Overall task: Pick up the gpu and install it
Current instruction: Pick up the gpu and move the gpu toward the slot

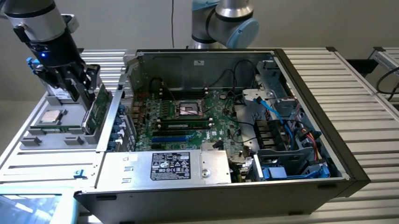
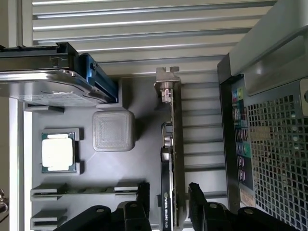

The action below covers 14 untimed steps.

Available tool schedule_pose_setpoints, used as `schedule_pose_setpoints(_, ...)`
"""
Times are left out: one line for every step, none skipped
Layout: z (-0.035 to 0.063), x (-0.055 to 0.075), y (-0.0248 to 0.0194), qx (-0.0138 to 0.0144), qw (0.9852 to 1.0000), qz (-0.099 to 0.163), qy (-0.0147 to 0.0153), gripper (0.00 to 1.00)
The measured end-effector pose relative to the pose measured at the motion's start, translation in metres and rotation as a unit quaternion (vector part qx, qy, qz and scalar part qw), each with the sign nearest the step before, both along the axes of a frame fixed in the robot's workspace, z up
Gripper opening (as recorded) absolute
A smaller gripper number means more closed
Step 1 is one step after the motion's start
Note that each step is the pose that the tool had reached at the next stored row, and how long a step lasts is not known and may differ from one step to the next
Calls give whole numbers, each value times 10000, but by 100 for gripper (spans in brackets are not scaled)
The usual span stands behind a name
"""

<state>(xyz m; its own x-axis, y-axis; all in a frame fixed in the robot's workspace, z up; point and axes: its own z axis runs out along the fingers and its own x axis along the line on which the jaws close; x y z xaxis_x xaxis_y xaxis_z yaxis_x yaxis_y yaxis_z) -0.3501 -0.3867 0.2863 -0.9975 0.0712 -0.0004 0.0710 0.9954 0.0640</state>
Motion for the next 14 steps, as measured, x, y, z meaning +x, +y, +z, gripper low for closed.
schedule_pose_setpoints(-18,0,0,0,10000,0,0,46)
schedule_pose_setpoints(-36,0,0,0,10000,0,0,46)
schedule_pose_setpoints(-54,0,0,0,10000,0,0,46)
schedule_pose_setpoints(-74,0,0,0,10000,0,-1,46)
schedule_pose_setpoints(-92,0,0,0,10000,0,0,46)
schedule_pose_setpoints(-110,0,0,0,10000,0,0,46)
schedule_pose_setpoints(-128,0,0,0,10000,0,0,46)
schedule_pose_setpoints(-146,0,0,0,10000,0,0,46)
schedule_pose_setpoints(-164,0,0,0,10000,0,0,46)
schedule_pose_setpoints(-182,0,0,0,10000,3,0,46)
schedule_pose_setpoints(-200,0,0,1,10000,14,-2,46)
schedule_pose_setpoints(-216,0,1,2,10000,31,-4,46)
schedule_pose_setpoints(-230,0,2,4,10000,49,-7,46)
schedule_pose_setpoints(-241,0,3,8,10000,66,-12,46)
